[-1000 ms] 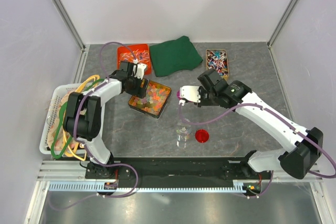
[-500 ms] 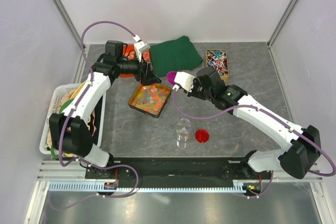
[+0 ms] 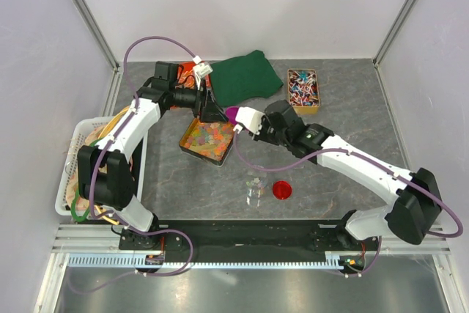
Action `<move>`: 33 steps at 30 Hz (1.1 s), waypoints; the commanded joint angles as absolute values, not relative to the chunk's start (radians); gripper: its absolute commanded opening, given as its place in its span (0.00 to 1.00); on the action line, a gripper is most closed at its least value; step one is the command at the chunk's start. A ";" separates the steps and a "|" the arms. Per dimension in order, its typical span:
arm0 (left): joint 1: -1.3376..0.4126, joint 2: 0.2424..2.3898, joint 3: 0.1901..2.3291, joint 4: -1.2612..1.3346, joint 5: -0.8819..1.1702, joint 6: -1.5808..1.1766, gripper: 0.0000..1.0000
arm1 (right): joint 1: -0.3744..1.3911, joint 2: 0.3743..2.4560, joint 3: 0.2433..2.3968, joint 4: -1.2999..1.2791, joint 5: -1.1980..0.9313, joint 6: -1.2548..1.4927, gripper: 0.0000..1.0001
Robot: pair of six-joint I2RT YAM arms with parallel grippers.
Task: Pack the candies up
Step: Adjust the spatula.
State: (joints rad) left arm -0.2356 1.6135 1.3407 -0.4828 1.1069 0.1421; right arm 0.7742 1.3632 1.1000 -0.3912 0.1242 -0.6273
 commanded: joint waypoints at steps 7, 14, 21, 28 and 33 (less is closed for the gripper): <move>-0.262 1.606 1.321 -0.416 1.121 0.086 0.69 | 0.865 1.408 1.135 -0.302 0.207 -0.611 0.00; -0.265 1.611 1.293 -0.410 1.124 0.101 0.65 | 0.868 1.407 1.143 -0.285 0.239 -0.633 0.00; -0.273 1.629 1.289 -0.410 1.131 0.104 0.54 | 0.874 1.402 1.149 -0.268 0.219 -0.634 0.00; -0.281 1.637 1.290 -0.408 1.118 0.106 0.53 | 0.902 1.425 1.164 -0.270 0.230 -0.647 0.00; -0.282 1.644 1.285 -0.408 1.112 0.109 0.42 | 0.905 1.422 1.164 -0.264 0.226 -0.641 0.00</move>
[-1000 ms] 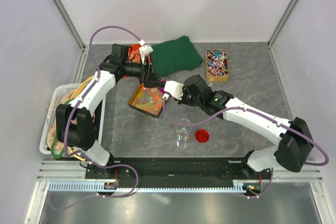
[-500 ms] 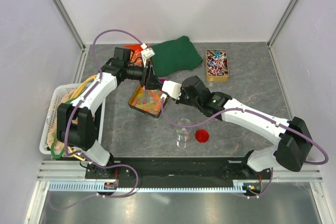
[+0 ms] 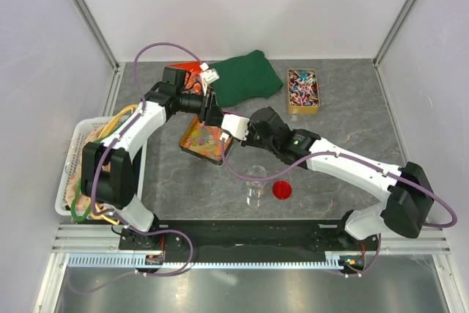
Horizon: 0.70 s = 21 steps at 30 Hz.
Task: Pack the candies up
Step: Adjust the spatula.
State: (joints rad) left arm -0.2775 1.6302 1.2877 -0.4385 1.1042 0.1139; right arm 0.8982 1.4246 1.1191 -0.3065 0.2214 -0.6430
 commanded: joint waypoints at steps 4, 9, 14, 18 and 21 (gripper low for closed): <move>-0.285 1.654 1.287 -0.408 1.106 0.110 0.18 | 0.907 1.419 1.163 -0.259 0.222 -0.640 0.00; -0.285 1.664 1.284 -0.408 1.097 0.112 0.02 | 0.907 1.396 1.147 -0.249 0.207 -0.646 0.07; -0.287 1.667 1.281 -0.408 1.109 0.112 0.02 | 0.904 1.345 1.106 -0.236 0.157 -0.661 0.76; -0.285 1.666 1.279 -0.408 1.114 0.113 0.02 | 0.881 1.310 1.091 -0.230 0.101 -0.641 0.90; -0.285 1.666 1.281 -0.408 1.118 0.112 0.02 | 0.853 1.293 1.077 -0.226 0.060 -0.634 0.77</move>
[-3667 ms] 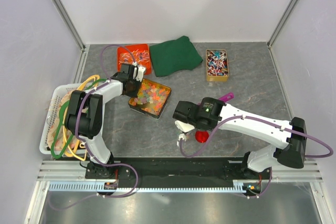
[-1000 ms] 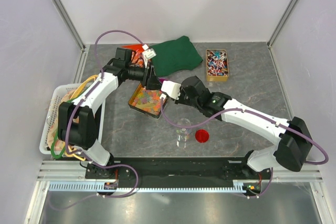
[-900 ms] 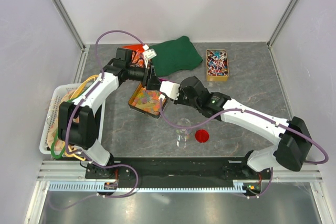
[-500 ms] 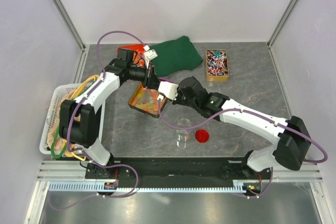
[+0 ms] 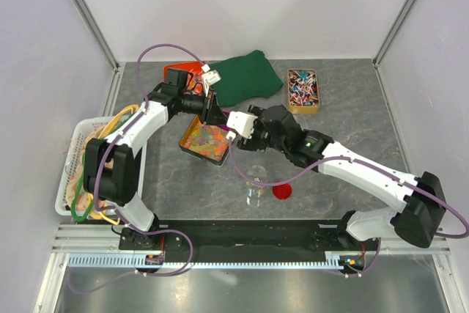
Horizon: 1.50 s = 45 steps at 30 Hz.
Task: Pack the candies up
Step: Adjust the spatula.
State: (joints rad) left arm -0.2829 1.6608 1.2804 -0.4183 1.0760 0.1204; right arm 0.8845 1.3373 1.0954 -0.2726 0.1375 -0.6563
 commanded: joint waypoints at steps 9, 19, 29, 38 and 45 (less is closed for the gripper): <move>-0.282 1.667 1.284 -0.408 1.218 0.110 0.02 | 0.799 1.244 1.019 -0.182 -0.098 -0.637 0.65; -0.279 1.686 1.292 -0.429 1.279 0.126 0.02 | 0.796 1.232 0.999 -0.146 -0.152 -0.615 0.63; -0.281 1.698 1.301 -0.440 1.328 0.124 0.02 | 0.795 1.232 0.980 -0.100 -0.137 -0.606 0.42; -0.278 1.704 1.301 -0.445 1.342 0.126 0.02 | 0.796 1.247 0.960 -0.048 -0.068 -0.597 0.00; -0.278 1.712 1.302 -0.445 1.341 0.126 0.02 | 0.798 1.247 0.976 -0.037 -0.058 -0.567 0.00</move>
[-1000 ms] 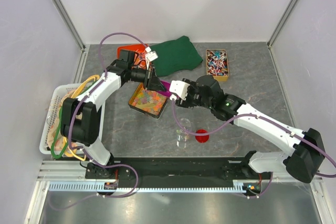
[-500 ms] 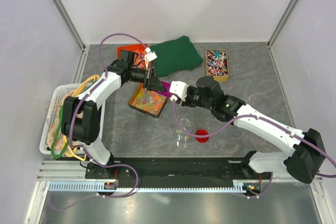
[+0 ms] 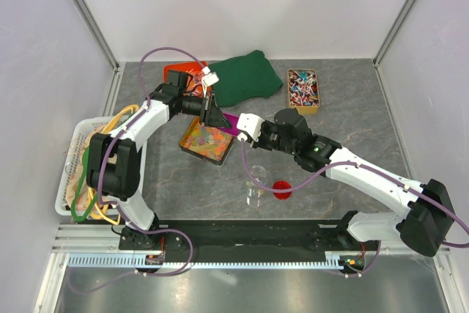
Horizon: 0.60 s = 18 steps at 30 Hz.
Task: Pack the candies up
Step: Adjust the spatula.
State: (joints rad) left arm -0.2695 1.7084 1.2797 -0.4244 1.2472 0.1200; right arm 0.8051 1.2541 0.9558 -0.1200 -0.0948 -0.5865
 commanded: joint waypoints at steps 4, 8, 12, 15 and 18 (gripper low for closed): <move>-0.278 1.715 1.302 -0.446 1.330 0.126 0.02 | 0.798 1.266 0.986 -0.041 -0.061 -0.572 0.00; -0.278 1.717 1.301 -0.448 1.321 0.130 0.02 | 0.802 1.250 0.986 -0.029 -0.071 -0.575 0.00; -0.278 1.717 1.302 -0.448 1.316 0.129 0.02 | 0.801 1.241 0.995 -0.035 -0.066 -0.572 0.00; -0.278 1.717 1.301 -0.448 1.315 0.129 0.02 | 0.801 1.253 1.009 -0.060 -0.064 -0.572 0.00; -0.278 1.713 1.301 -0.448 1.312 0.129 0.02 | 0.802 1.272 1.022 -0.072 -0.031 -0.551 0.00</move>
State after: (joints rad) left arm -0.2695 1.7088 1.2797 -0.4248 1.2407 0.1200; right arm 0.8066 1.2594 0.9604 -0.1253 -0.0921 -0.5865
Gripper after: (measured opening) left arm 0.215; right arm 0.320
